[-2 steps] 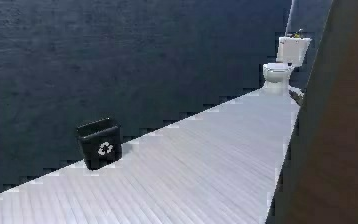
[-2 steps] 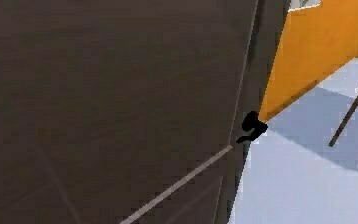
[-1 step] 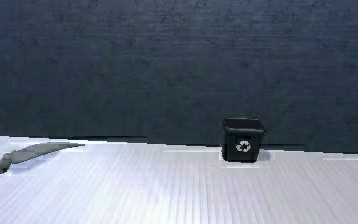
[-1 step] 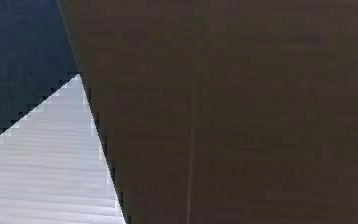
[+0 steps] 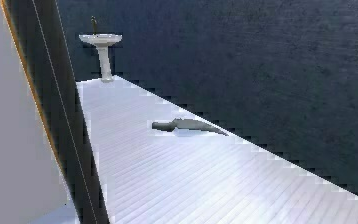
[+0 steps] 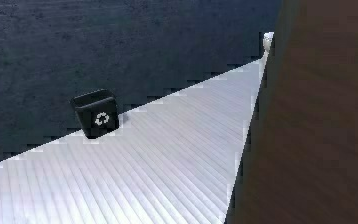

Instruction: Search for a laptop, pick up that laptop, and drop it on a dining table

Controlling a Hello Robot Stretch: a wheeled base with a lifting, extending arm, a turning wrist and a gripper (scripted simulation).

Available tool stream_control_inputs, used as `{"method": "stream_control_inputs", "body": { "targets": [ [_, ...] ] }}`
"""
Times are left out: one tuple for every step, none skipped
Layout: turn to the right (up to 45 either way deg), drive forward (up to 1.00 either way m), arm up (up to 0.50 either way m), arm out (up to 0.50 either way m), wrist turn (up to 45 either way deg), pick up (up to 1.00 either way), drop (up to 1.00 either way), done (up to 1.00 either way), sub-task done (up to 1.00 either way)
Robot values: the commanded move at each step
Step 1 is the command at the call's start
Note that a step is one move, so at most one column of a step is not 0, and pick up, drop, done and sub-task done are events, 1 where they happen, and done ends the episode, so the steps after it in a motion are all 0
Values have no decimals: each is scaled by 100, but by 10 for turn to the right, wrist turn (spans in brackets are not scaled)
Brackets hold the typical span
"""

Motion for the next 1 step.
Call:
{"method": "stream_control_inputs", "body": {
  "targets": [
    [-90, 0, 0, 0, 0, 0, 0, 0, 0]
  ]
}}
